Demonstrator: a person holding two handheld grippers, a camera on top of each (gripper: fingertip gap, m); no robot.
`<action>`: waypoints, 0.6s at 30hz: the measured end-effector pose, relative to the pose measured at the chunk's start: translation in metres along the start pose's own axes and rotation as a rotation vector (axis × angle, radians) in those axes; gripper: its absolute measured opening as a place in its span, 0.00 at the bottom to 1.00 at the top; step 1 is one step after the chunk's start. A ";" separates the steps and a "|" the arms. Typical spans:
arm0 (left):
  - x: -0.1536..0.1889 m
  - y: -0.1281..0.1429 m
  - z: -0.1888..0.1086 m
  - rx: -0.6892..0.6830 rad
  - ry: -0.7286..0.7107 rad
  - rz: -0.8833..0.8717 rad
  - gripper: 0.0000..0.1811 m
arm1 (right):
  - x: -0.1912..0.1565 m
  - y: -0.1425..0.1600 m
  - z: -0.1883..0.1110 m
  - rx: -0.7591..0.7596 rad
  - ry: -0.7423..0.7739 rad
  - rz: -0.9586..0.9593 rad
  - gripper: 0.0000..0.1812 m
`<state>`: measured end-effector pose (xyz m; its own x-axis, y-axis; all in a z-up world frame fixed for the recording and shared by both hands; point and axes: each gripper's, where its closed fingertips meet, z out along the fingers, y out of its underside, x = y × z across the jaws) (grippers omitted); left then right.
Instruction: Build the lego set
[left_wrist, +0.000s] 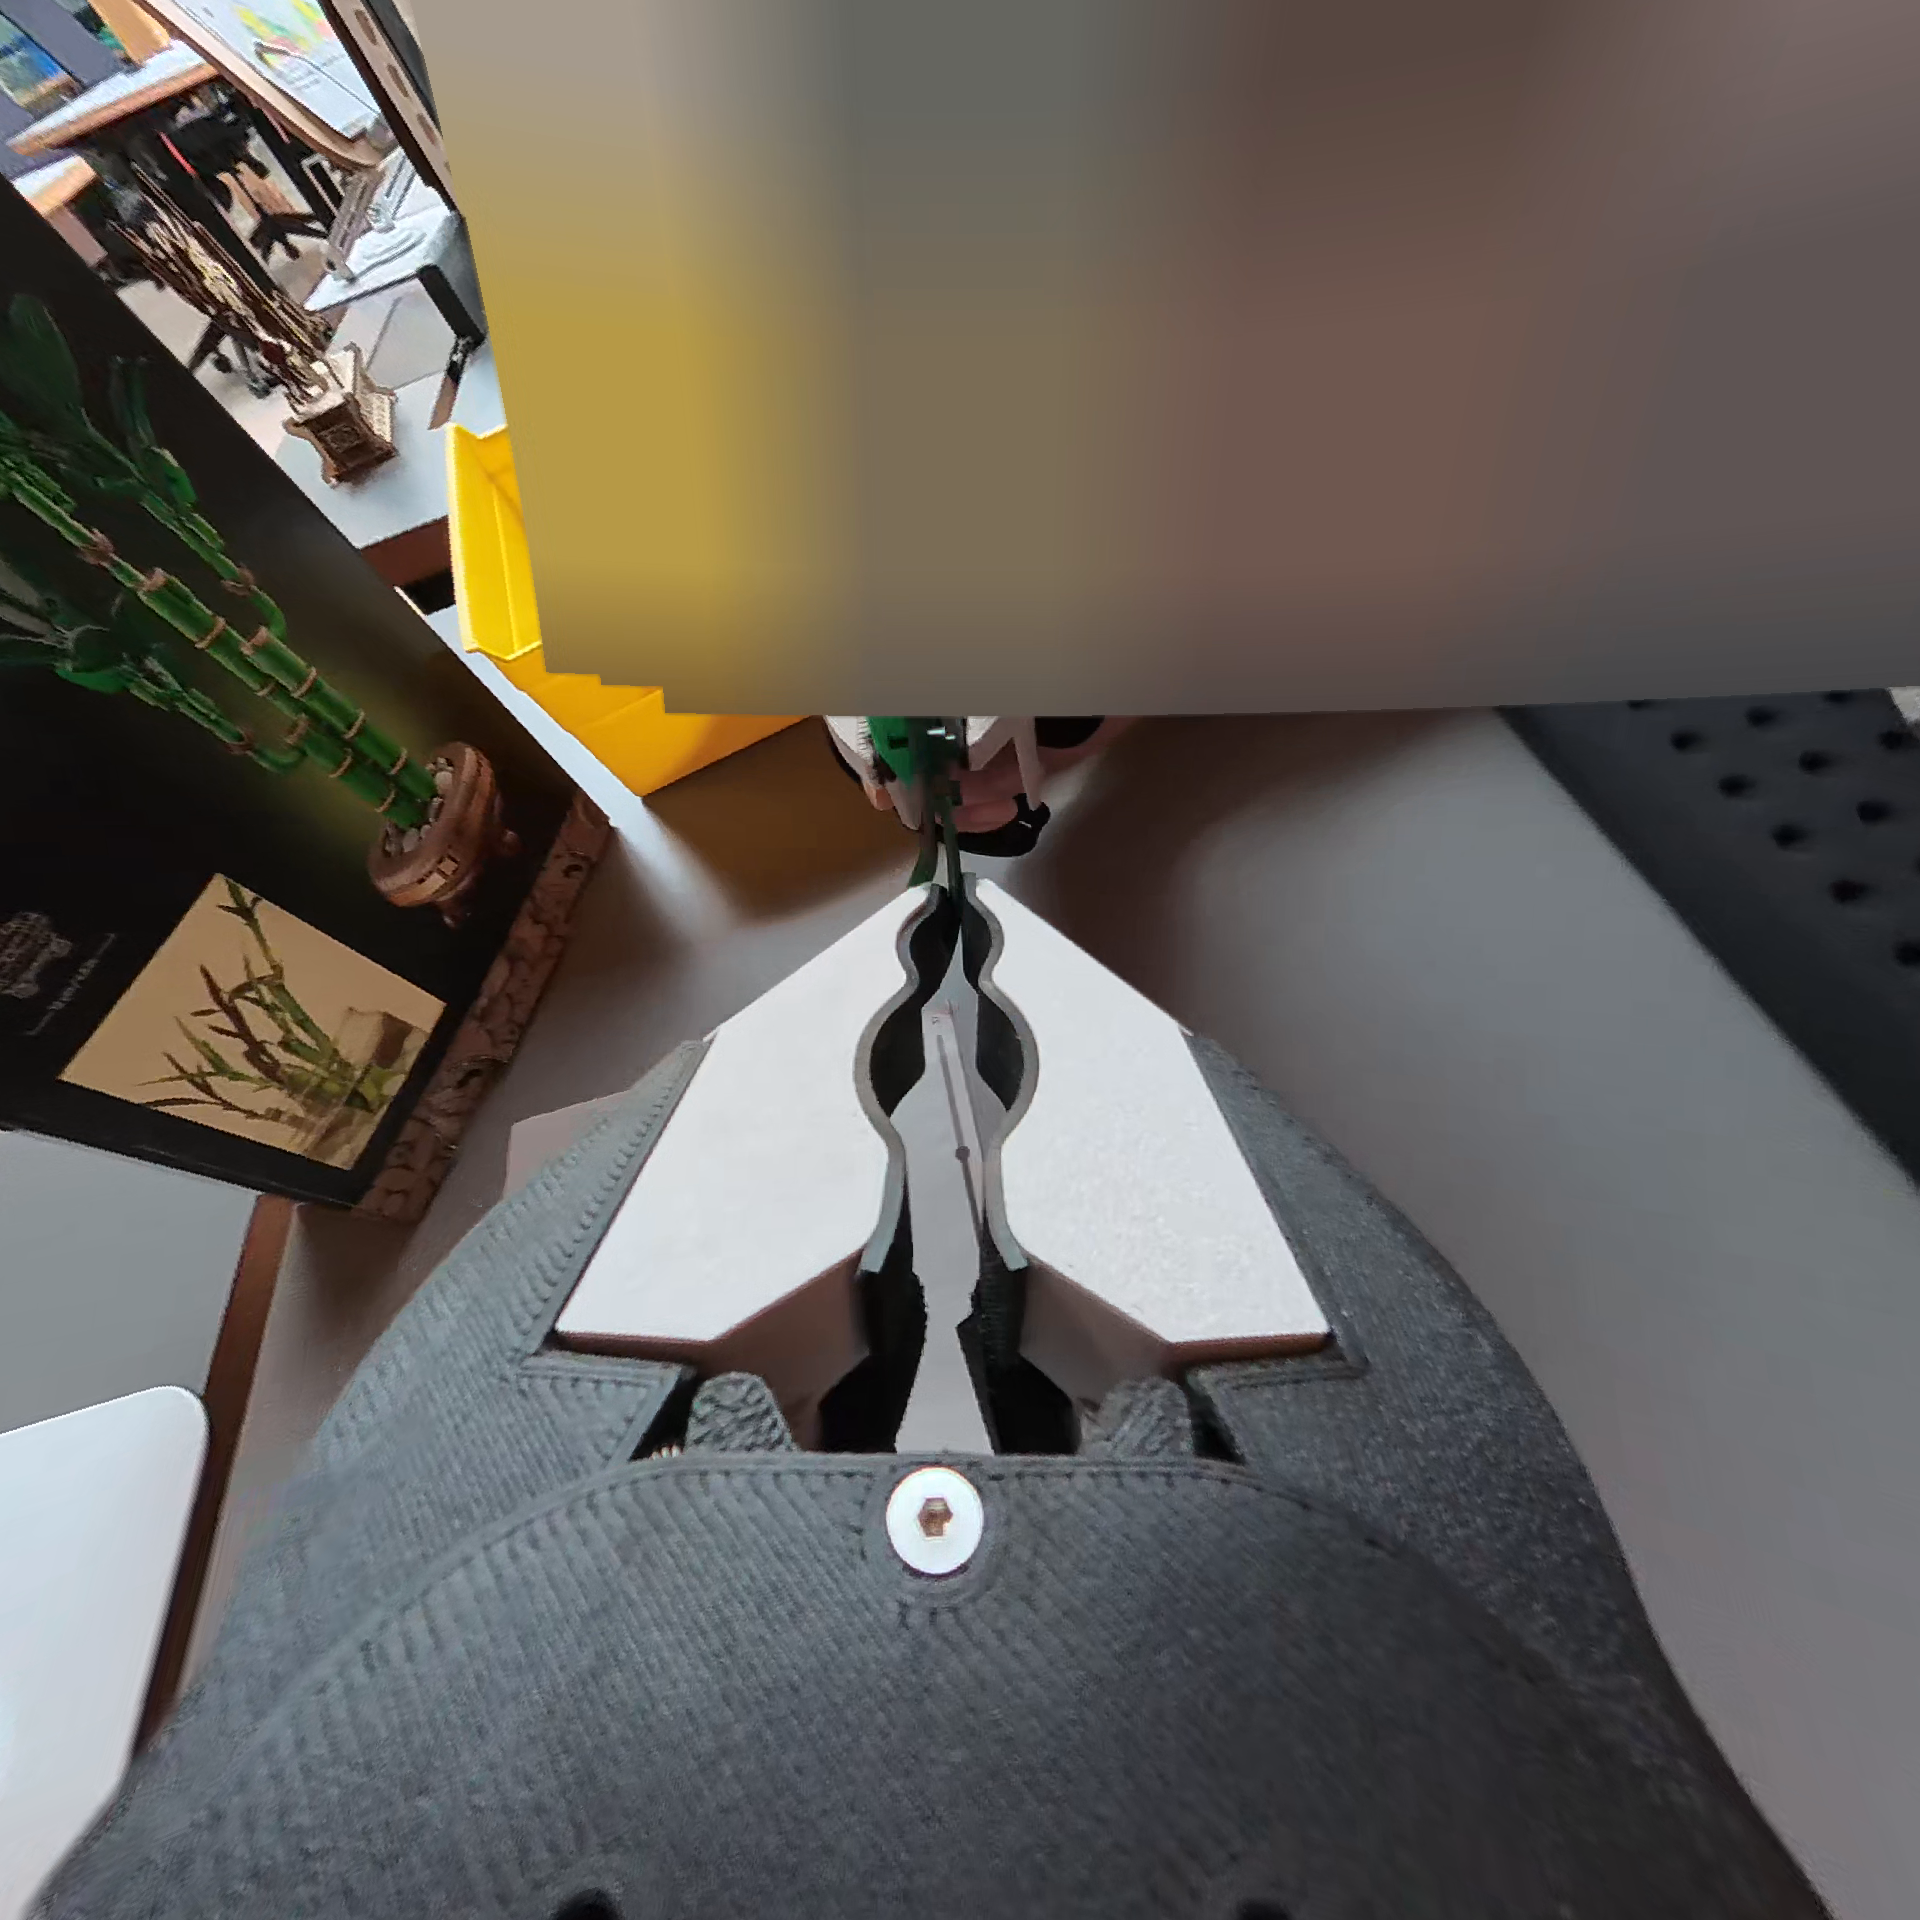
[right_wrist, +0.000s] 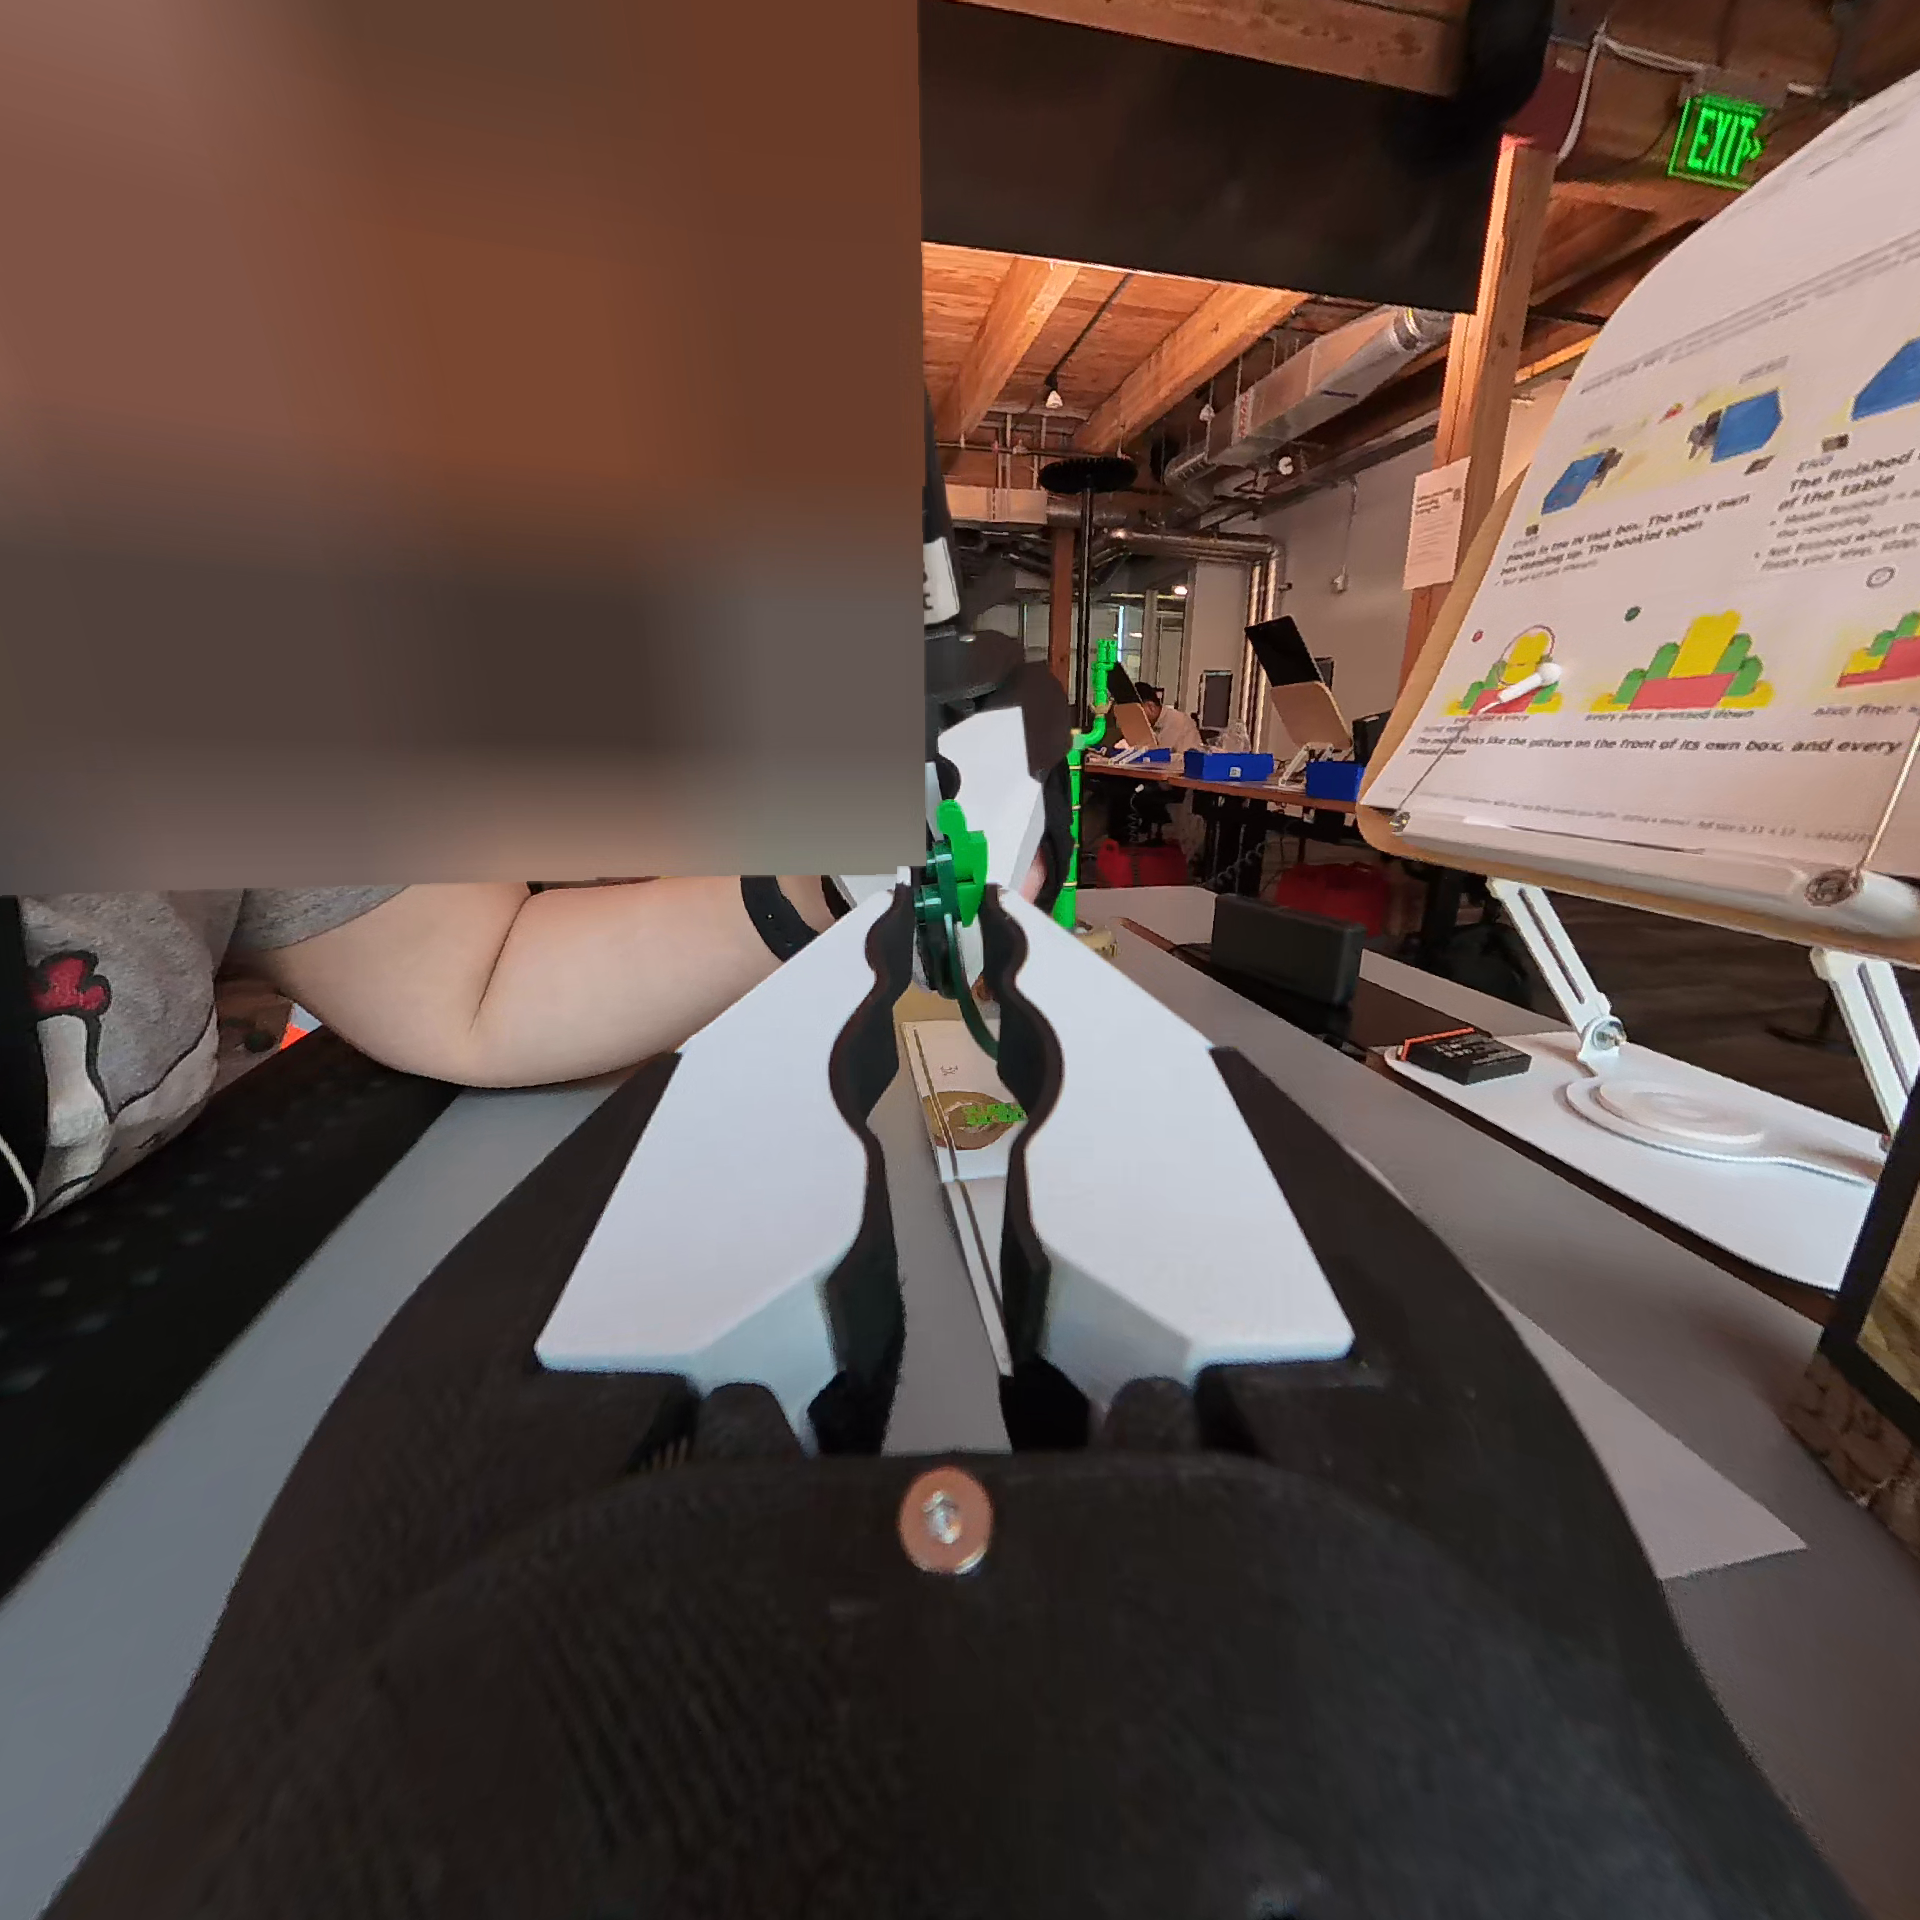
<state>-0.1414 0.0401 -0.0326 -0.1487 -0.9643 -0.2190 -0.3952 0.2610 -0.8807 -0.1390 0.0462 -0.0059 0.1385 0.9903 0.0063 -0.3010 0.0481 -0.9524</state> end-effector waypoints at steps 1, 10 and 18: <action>-0.001 0.000 0.000 0.016 0.010 -0.016 0.00 | 0.000 0.000 0.000 -0.005 0.001 0.004 0.08; 0.003 -0.006 0.003 0.181 0.038 0.063 0.00 | -0.005 -0.006 0.004 -0.079 0.101 -0.181 0.08; 0.012 -0.012 0.002 0.341 0.107 0.138 0.00 | -0.015 0.000 0.007 -0.178 0.099 -0.348 0.06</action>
<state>-0.1367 0.0254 -0.0256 -0.2805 -0.9063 -0.3161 -0.0436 0.3410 -0.9391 -0.1474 0.0326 -0.0041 0.2966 0.9011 0.3163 -0.0535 0.3463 -0.9366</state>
